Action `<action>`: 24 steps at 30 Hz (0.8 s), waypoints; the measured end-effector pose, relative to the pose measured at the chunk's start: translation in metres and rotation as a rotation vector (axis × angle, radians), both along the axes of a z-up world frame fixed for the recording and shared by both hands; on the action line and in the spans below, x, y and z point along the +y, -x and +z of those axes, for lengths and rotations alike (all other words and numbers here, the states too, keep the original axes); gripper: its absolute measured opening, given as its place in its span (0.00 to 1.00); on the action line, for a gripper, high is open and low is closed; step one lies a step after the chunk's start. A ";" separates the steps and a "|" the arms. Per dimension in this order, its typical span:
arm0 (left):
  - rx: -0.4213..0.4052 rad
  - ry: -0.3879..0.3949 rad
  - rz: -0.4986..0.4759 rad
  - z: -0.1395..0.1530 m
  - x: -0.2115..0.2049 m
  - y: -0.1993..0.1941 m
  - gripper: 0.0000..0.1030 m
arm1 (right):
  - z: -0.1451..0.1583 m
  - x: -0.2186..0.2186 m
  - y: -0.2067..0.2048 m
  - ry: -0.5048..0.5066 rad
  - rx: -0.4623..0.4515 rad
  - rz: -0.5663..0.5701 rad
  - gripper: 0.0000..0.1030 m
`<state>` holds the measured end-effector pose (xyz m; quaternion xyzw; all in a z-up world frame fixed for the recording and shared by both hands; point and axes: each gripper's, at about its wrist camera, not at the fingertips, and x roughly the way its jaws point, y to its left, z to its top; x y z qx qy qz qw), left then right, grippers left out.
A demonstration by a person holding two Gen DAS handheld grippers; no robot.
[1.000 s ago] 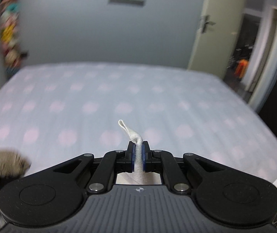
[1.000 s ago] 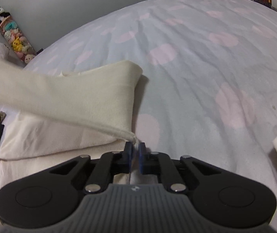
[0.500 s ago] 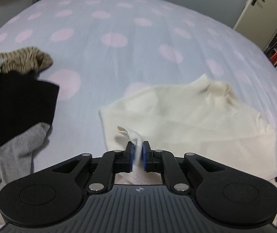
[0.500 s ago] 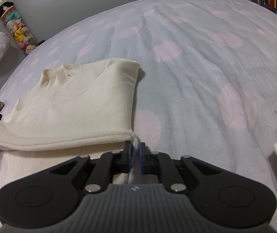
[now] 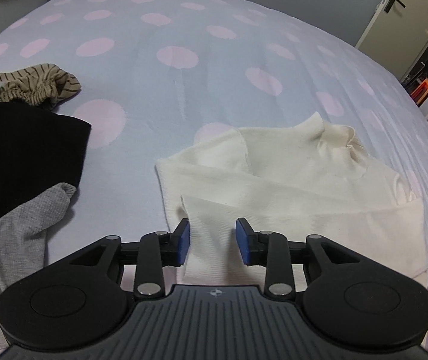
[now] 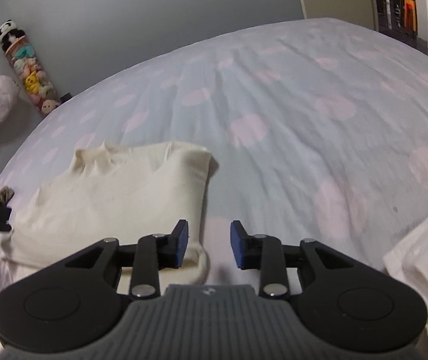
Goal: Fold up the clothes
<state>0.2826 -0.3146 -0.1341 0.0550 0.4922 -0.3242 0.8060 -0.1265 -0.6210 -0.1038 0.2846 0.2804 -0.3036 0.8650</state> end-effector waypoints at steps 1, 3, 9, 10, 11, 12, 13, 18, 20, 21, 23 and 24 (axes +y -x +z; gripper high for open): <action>0.001 0.003 -0.004 -0.001 0.000 -0.001 0.29 | 0.002 -0.003 -0.004 -0.017 -0.016 0.000 0.34; 0.002 0.010 -0.012 -0.002 0.000 -0.003 0.29 | 0.006 -0.008 -0.016 -0.027 -0.021 0.011 0.35; 0.002 0.032 -0.034 -0.007 0.001 -0.007 0.31 | 0.004 -0.040 -0.064 -0.075 0.011 0.037 0.63; 0.001 0.035 -0.039 -0.008 0.001 -0.007 0.31 | 0.002 -0.047 -0.071 -0.088 0.015 0.037 0.64; 0.002 0.041 -0.041 -0.009 0.002 -0.008 0.31 | -0.002 -0.056 -0.077 -0.110 0.013 0.028 0.64; 0.004 0.047 -0.042 -0.010 0.002 -0.009 0.31 | -0.007 -0.064 -0.083 -0.135 0.007 0.023 0.64; 0.004 0.054 -0.042 -0.010 0.003 -0.009 0.31 | -0.013 -0.071 -0.088 -0.163 0.006 0.022 0.64; -0.027 0.081 -0.067 -0.010 0.002 -0.005 0.05 | -0.033 -0.083 -0.100 -0.206 0.044 0.003 0.19; -0.052 0.093 -0.094 -0.006 0.000 -0.002 0.04 | -0.027 -0.080 -0.096 -0.162 0.034 0.008 0.09; -0.068 0.096 -0.104 -0.003 -0.001 -0.001 0.04 | -0.023 -0.078 -0.094 -0.135 0.031 0.012 0.09; -0.091 0.106 -0.118 0.000 -0.005 0.001 0.04 | -0.018 -0.076 -0.094 -0.074 0.047 0.003 0.07; -0.099 0.109 -0.121 0.000 -0.007 0.002 0.04 | -0.016 -0.077 -0.095 -0.049 0.060 -0.005 0.07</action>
